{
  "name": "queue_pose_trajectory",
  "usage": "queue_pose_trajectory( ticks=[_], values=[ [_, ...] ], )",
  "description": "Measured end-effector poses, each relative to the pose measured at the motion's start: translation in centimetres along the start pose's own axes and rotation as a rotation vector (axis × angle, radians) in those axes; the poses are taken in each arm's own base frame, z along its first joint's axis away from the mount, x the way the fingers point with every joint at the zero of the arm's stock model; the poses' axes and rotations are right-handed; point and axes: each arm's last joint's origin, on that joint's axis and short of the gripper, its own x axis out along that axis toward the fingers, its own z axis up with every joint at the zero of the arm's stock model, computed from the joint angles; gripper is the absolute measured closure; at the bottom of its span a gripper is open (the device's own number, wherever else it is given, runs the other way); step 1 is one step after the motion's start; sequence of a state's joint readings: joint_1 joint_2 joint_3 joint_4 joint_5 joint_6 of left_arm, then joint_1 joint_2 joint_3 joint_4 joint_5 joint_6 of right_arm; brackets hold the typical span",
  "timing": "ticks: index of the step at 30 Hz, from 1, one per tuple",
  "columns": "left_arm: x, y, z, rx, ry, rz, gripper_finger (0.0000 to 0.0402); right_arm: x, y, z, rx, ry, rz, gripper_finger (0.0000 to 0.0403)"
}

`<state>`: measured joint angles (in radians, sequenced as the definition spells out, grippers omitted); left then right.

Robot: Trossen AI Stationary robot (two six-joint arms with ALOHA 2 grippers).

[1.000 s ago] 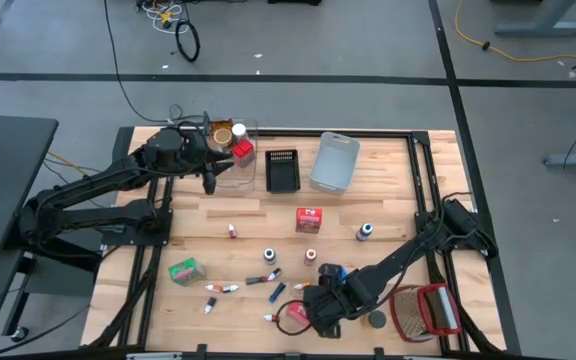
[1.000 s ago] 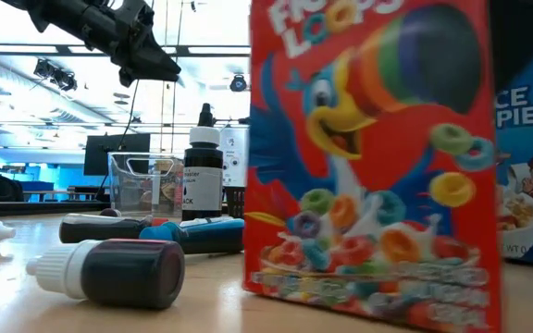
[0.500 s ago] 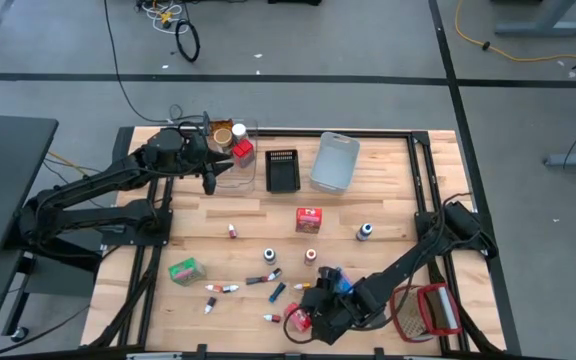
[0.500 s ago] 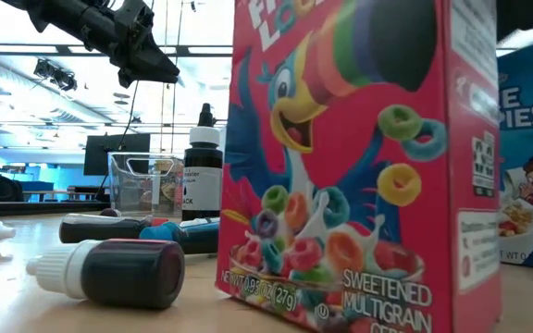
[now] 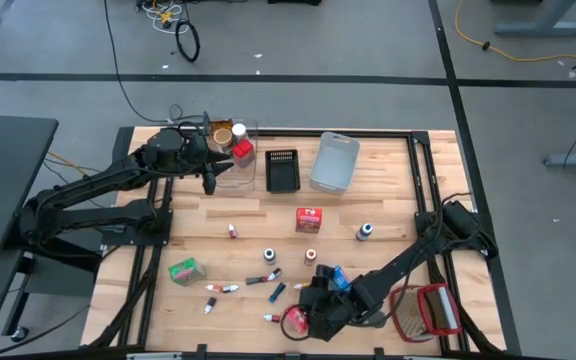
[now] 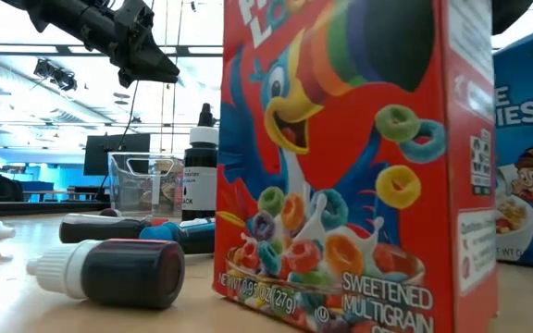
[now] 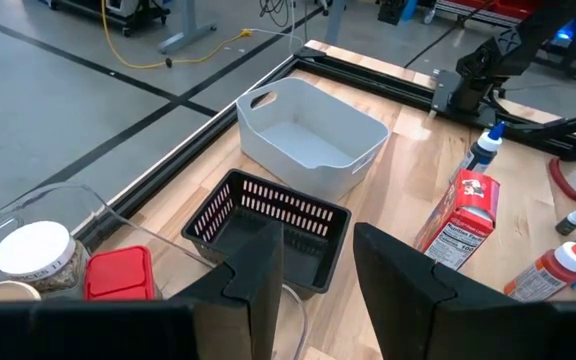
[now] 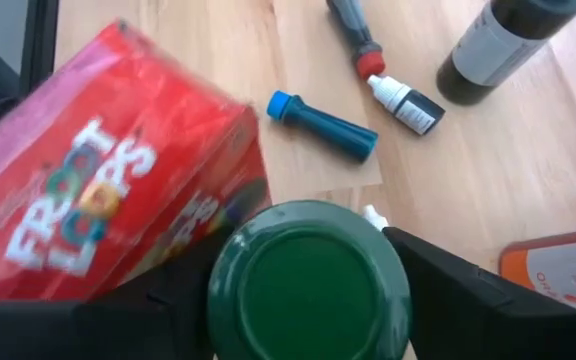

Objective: Pick & Place Kitchen Items
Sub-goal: Put the green spice bottle into the transparent bin

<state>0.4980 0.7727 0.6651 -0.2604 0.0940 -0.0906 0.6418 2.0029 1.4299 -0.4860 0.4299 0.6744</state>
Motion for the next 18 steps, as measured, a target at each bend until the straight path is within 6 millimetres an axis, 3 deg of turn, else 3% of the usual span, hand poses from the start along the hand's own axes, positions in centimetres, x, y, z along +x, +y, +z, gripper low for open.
queue_pose_trajectory(
  ticks=[7, 13, 18],
  values=[
    [0.0, 0.0, 0.1, 0.000, -0.010, -0.001, 0.0269, -0.4, -0.2, 0.3, 0.003, -0.013, -0.012, 0.0199],
    [0.0, 0.0, 0.5, 0.006, -0.047, -0.005, 0.0269, -1.9, -1.5, 1.4, 0.015, -0.032, -0.040, 0.0199],
    [-0.1, -0.1, 0.9, 0.071, -0.098, -0.014, 0.0269, -3.7, -3.7, 3.2, -0.044, -0.103, -0.142, 0.0187]
  ],
)
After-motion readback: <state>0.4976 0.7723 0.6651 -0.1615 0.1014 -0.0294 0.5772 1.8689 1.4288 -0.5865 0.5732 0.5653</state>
